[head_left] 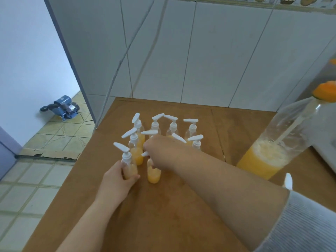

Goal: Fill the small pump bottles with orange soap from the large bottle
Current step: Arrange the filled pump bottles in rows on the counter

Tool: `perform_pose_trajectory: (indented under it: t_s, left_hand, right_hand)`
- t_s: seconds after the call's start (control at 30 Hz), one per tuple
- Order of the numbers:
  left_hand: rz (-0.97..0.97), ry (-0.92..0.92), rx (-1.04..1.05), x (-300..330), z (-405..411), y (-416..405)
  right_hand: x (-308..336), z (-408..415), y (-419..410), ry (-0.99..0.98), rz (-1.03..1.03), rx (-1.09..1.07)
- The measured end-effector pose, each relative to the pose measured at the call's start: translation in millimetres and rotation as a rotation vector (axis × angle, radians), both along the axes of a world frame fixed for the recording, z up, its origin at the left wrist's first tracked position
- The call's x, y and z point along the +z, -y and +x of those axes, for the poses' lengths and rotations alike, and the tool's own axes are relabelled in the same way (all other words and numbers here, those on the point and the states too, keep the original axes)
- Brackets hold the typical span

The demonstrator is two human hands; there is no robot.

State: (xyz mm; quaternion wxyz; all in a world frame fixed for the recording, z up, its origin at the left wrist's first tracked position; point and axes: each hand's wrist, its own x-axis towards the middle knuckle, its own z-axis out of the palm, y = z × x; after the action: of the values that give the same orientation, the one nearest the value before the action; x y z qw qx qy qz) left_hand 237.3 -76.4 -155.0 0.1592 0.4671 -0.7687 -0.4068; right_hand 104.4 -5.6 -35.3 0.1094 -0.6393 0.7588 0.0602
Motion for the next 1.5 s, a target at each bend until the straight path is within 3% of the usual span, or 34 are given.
perform_pose_trajectory:
  t_s: [0.17, 0.3, 0.4, 0.5, 0.57, 0.63, 0.7, 0.8, 0.9, 0.97, 1.07, 1.3, 1.5]
  left_hand:
    - [0.015, -0.018, -0.035, 5, -3, -3]
    - [0.034, -0.037, 0.001, 1, -3, -6]
    - [0.016, -0.116, 0.172, -7, 6, -21]
    - [-0.189, -0.404, 0.381, -7, 18, -64]
    - [-0.447, -0.557, 0.203, -11, 17, -95]
    - [-0.516, -0.651, -0.101, -18, 5, -122]
    - [-0.460, -0.638, -0.372, -21, -14, -144]
    - [-0.189, -0.434, -0.596, -16, -43, -172]
    - [0.143, -0.224, -0.615, -12, -74, -194]
    - [0.192, -0.186, -0.612, -6, -92, -204]
    - [0.081, -0.133, -0.663, 1, -106, -212]
    - [-0.017, -0.167, -0.541, 9, -110, -211]
    - [-0.119, -0.142, -0.252, 2, -84, -162]
  right_hand:
    - [8, -1, 0, -0.028, 0.084, 0.005]
    - [23, -1, -14, -0.023, 0.035, -0.041]
    - [44, -4, -49, 0.152, -0.149, -0.121]
    - [61, -8, -110, 0.314, -0.564, -0.253]
    - [57, -22, -163, 0.333, -0.914, -0.416]
    - [46, -39, -210, 0.365, -1.131, -0.628]
    - [20, -50, -245, 0.432, -1.211, -0.800]
    - [-34, -53, -276, 0.471, -1.338, -1.119]
    - [-79, -52, -296, 0.602, -1.260, -1.316]
    - [-102, -54, -298, 0.771, -1.098, -1.299]
    - [-118, -55, -285, 0.777, -0.962, -1.242]
    - [-127, -56, -247, 0.751, -0.787, -1.163]
    - [-123, -36, -191, 0.805, -0.683, -0.951]
